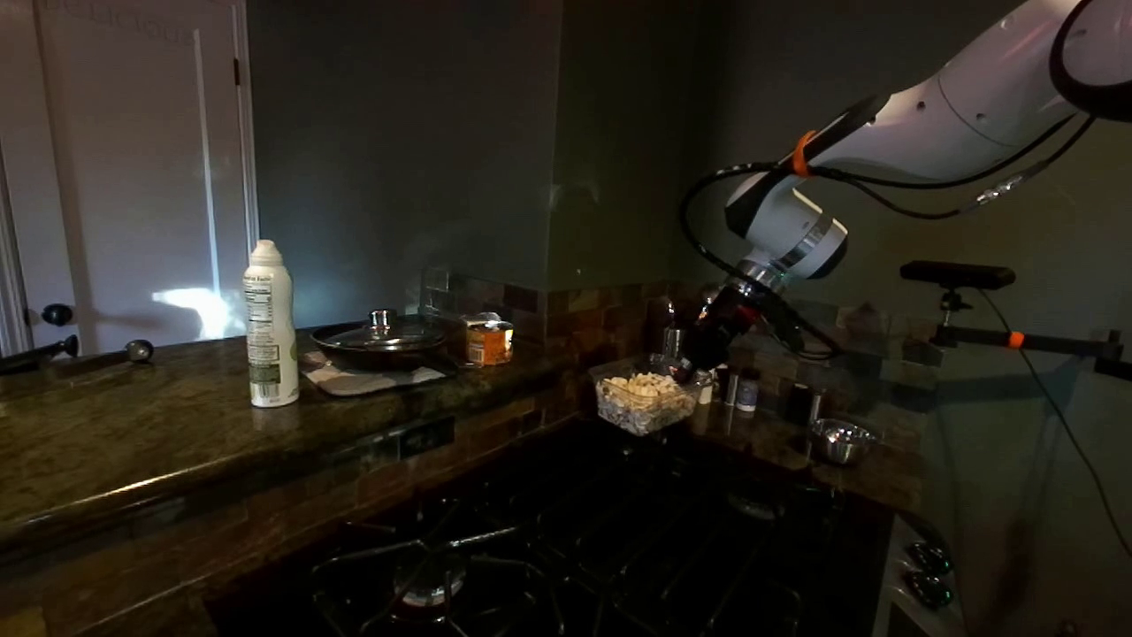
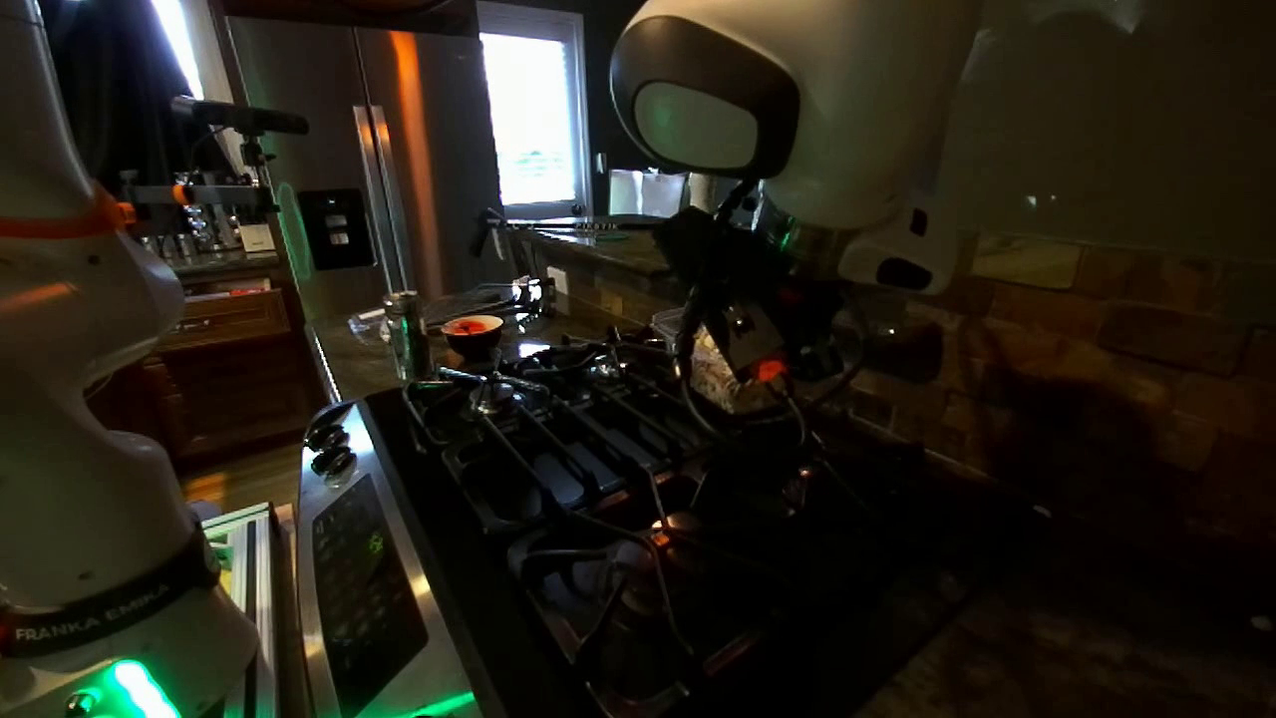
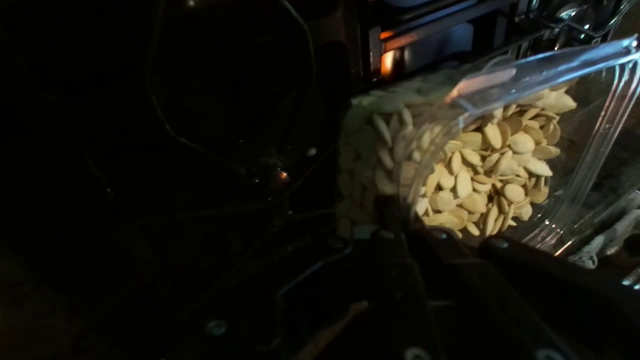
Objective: Pick up the clear lunch box with white contents on the right and put it on the stove
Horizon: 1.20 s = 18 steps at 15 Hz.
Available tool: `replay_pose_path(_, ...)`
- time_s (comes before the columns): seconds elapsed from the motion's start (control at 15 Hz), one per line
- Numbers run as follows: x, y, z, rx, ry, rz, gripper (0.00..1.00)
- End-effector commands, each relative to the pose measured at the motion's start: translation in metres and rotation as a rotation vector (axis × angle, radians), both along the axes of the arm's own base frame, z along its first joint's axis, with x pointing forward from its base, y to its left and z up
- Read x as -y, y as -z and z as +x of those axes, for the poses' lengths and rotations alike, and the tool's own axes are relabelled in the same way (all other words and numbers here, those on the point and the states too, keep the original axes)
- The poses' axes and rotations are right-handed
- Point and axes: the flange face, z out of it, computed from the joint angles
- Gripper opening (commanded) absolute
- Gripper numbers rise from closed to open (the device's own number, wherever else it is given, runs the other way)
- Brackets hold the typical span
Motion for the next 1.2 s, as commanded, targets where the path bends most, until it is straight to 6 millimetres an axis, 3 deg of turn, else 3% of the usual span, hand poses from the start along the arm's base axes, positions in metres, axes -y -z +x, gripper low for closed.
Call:
replay_pose_path(0.0,0.001,0.0,0.0,-0.001,0.001,-0.001,0.03)
replay_pose_path(0.27,-0.031,-0.008,0.017,0.052,-0.039,0.001,0.01)
replay_pose_path(0.67,-0.131,-0.029,0.042,0.052,-0.198,0.01,0.01)
replay_pose_path(1.0,-0.193,-0.036,0.056,0.01,-0.324,-0.009,0.01)
replay_pose_path(1.07,-0.198,-0.037,0.059,0.018,-0.368,-0.022,0.01)
replay_pose_path(1.13,-0.186,-0.03,0.063,0.024,-0.32,-0.009,0.03)
